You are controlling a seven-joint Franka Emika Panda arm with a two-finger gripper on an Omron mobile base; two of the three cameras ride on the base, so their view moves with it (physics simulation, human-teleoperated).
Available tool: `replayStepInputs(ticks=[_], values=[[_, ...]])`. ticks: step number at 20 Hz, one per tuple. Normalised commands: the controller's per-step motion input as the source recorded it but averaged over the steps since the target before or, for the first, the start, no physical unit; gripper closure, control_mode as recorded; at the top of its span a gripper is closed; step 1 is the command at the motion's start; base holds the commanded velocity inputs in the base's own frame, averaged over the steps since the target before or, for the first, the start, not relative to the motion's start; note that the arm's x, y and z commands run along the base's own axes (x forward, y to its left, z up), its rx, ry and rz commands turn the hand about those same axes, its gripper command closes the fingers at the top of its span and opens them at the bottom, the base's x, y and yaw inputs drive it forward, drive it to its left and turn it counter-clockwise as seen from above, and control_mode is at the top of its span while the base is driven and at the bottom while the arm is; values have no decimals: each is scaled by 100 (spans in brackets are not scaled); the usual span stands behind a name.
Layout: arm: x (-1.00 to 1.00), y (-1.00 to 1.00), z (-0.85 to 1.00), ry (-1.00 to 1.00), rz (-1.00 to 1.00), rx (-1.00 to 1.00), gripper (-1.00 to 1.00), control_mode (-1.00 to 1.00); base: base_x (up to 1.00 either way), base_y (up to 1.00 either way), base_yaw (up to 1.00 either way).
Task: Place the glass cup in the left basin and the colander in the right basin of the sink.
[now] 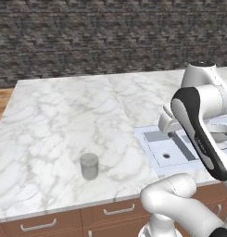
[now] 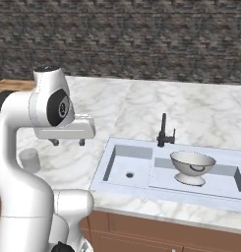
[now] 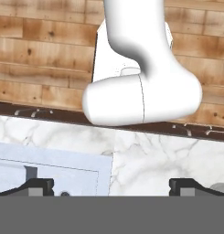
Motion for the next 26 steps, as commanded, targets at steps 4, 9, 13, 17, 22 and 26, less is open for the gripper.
replayStepInputs(ticks=[4, 9, 13, 17, 22, 26], values=[[0, 0, 0, 0, 0, 0, -100, -100, 0, 0, 0], [2, 13, 0, 0, 0, 0, -100, -100, 0, 0, 0], [12, 36, 0, 0, 0, 0, -100, -100, 0, 0, 0], [8, 42, 0, 0, 0, 0, -100, -100, 0, 0, 0], [17, 33, 0, 0, 0, 0, -100, -100, 0, 0, 0], [26, 33, 0, 0, 0, 0, -100, -100, 0, 0, 0]])
